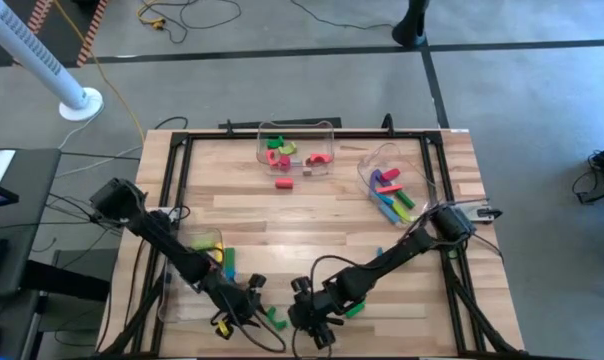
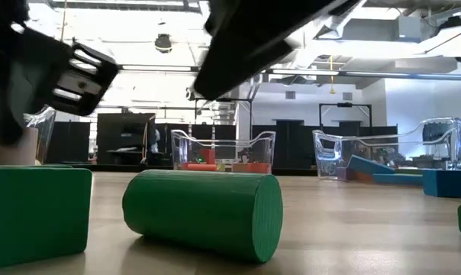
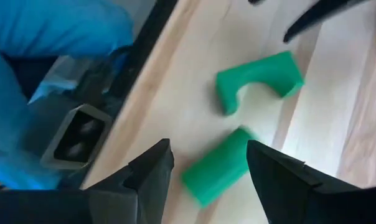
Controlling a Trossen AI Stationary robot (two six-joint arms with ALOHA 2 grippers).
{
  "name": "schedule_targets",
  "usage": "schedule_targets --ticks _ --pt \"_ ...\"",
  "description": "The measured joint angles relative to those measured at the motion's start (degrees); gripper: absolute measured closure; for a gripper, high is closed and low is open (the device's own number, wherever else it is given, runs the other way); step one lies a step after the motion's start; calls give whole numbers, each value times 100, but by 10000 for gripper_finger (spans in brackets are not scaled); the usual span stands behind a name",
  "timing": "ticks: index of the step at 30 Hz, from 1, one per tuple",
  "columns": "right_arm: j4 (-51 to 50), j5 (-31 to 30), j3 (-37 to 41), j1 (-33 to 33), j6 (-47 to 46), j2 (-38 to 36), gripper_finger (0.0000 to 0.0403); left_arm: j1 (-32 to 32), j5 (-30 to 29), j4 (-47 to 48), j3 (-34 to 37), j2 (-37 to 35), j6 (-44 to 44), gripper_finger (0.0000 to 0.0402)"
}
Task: Sort blocks by size
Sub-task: Put the green arch block into the middle transparent bin
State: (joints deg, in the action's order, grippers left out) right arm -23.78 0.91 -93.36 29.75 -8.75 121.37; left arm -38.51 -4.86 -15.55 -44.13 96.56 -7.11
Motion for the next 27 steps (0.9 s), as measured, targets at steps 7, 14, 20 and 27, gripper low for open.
schedule_targets --ticks 7,14,20,27 --pt "-1009 -595 0 260 -533 -400 168 123 -123 370 -561 553 539 231" --pt "-1235 -879 0 566 -780 -554 168 121 -110 597 -851 561 795 177" --pt "-1243 -1051 0 638 -894 -556 169 196 -165 454 -862 563 1104 170" --pt "-1242 -1051 0 670 -948 -556 168 520 -122 581 -860 574 1248 170"
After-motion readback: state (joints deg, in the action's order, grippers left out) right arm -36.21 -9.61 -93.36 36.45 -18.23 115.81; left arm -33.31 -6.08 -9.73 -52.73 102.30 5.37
